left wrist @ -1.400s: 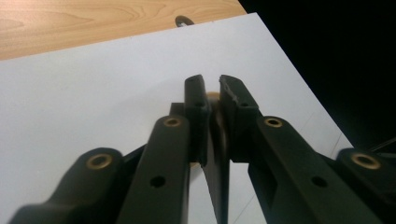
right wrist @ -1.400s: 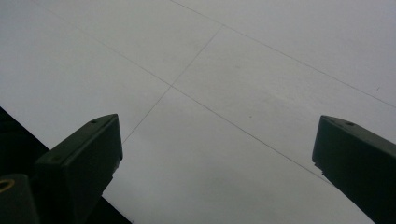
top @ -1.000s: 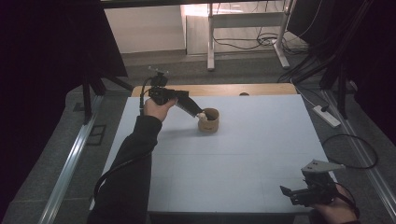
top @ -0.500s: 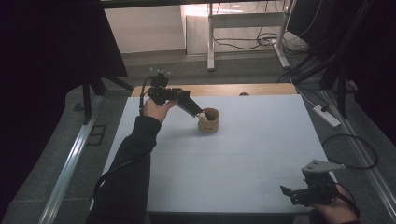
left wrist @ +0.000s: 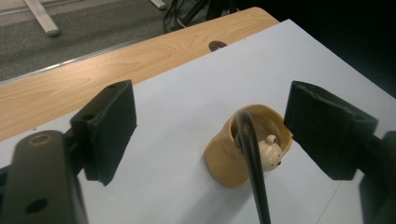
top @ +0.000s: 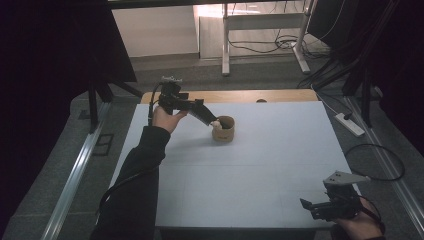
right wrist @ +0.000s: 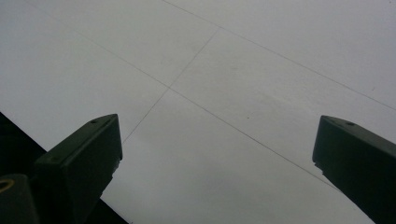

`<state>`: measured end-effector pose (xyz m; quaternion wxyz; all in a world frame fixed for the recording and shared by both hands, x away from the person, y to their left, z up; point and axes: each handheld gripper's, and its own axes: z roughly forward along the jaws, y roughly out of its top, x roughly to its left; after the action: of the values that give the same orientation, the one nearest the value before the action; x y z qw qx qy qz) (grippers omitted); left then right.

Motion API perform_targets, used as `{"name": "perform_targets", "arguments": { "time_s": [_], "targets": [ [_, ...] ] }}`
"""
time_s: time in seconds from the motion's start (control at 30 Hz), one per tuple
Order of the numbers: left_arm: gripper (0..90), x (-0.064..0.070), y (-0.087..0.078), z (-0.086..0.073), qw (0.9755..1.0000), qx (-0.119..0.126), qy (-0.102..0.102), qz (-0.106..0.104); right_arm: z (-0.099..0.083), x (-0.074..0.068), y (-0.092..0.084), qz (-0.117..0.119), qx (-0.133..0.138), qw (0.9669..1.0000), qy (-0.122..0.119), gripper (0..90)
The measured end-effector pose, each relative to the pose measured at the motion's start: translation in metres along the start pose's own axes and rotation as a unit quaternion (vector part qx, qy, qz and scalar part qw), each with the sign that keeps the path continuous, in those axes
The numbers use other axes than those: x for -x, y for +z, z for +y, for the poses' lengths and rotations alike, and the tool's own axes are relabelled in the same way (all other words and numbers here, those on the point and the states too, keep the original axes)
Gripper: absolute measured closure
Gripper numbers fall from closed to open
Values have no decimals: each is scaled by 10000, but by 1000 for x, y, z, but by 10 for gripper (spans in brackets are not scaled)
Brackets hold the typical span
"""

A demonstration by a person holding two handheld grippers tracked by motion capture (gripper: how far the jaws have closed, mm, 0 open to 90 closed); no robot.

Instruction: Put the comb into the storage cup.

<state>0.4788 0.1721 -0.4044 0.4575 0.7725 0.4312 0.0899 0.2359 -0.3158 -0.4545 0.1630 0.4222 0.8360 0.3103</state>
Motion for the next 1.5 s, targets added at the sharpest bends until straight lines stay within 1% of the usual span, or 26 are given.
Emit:
{"name": "perform_targets", "arguments": {
  "time_s": [0.07,0.13,0.23,0.33,0.43,0.53,0.7,0.77,0.9,1.07,1.5],
  "targets": [
    [124,-1,0,-1,10000,36,-19,34,0,0,0,-3,5,10000,12,13],
    [101,-1,-1,-2,10000,59,-30,67,0,0,0,-4,11,10000,30,11],
    [53,0,-2,-3,9999,66,45,111,0,1,0,-1,16,10000,38,7],
    [25,1,-4,-5,9999,98,96,76,0,1,0,1,23,10000,60,0],
    [18,2,-6,-6,9998,114,156,14,0,2,-1,-10,38,9999,119,0],
    [11,3,-6,-8,9997,130,223,34,0,3,-1,-24,62,9998,160,0],
    [4,6,-8,-10,9994,161,316,47,0,2,-1,-41,53,9999,117,0],
    [0,7,-9,-10,9994,171,315,35,0,1,-1,-59,56,9999,92,0],
    [0,8,-13,-11,9993,251,285,-59,0,0,-1,-75,52,9999,52,0],
    [0,9,-16,-14,9991,297,275,-104,0,0,-1,-86,52,9999,42,0],
    [0,7,-28,-26,9987,439,268,-50,0,-1,-1,-105,28,9999,15,0]
  ]
}}
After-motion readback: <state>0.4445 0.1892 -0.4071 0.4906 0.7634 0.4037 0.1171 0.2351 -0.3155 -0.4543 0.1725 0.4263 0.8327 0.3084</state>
